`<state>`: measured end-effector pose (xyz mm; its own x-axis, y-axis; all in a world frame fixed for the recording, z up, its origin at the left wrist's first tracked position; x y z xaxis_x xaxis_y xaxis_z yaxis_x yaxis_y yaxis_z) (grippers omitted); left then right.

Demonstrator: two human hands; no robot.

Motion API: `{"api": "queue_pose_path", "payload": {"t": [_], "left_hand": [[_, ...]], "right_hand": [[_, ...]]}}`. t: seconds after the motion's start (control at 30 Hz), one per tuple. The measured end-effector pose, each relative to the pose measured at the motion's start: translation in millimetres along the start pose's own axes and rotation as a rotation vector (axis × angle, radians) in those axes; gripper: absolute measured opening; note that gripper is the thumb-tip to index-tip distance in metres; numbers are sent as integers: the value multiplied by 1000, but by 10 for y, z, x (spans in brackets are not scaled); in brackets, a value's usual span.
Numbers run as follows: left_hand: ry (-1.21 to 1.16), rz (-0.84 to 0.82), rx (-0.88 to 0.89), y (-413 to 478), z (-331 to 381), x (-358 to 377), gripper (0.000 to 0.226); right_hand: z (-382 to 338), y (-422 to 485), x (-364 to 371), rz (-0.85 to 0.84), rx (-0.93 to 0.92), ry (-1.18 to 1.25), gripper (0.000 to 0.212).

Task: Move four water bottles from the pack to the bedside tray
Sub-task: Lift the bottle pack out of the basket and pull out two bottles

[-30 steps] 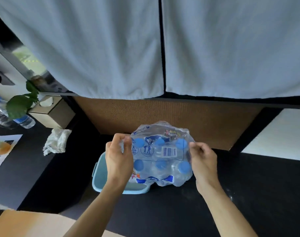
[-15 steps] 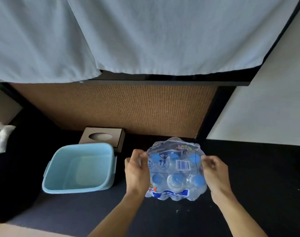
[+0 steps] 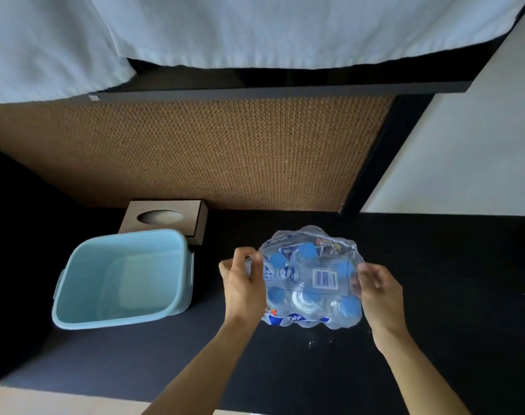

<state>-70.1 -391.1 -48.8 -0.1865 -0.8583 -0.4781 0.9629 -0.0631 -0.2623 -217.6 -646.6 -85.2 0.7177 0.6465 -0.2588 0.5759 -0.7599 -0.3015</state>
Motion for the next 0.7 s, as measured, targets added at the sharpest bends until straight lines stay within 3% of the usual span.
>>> {"api": "queue_pose_path", "payload": {"t": [0.13,0.3,0.37,0.43,0.53,0.6,0.7], "left_hand": [[37,-5,-84,42,-187,-62,6],[149,-103,-211,-19,-415,-52,35],[195,-37,-124,-48,-319,-146,51],[258,64,135,-109,16,-262,57],[409,144,491,-169,460,-222,47],[581,44,491,-66,526,-30,45],[849,-188,287,160,305,243,62]], "right_hand": [[-41,-41,38,-57,10,-27,17],[-100,-109,77,-113,57,-121,22],[-264,-144,56,-60,-45,-269,36],[-671,-249,87,15,-334,-433,48],[-1187,-458,493,-44,-726,-641,33],[-1239,-440,813,-135,-731,-863,35],[-1030,-260,1093,-251,-560,-1207,52]]}}
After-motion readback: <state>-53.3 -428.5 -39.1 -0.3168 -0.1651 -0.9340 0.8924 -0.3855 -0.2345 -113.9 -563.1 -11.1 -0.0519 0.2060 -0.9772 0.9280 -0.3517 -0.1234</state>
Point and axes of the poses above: each hand's wrist, its own y-axis towards the middle knuckle, its own x-axis out of the palm, z = x × y, the point moved 9 cm from there along y, towards the middle knuckle, and after that the axes turned 4 degrees about -x, right-handed, at the moved point
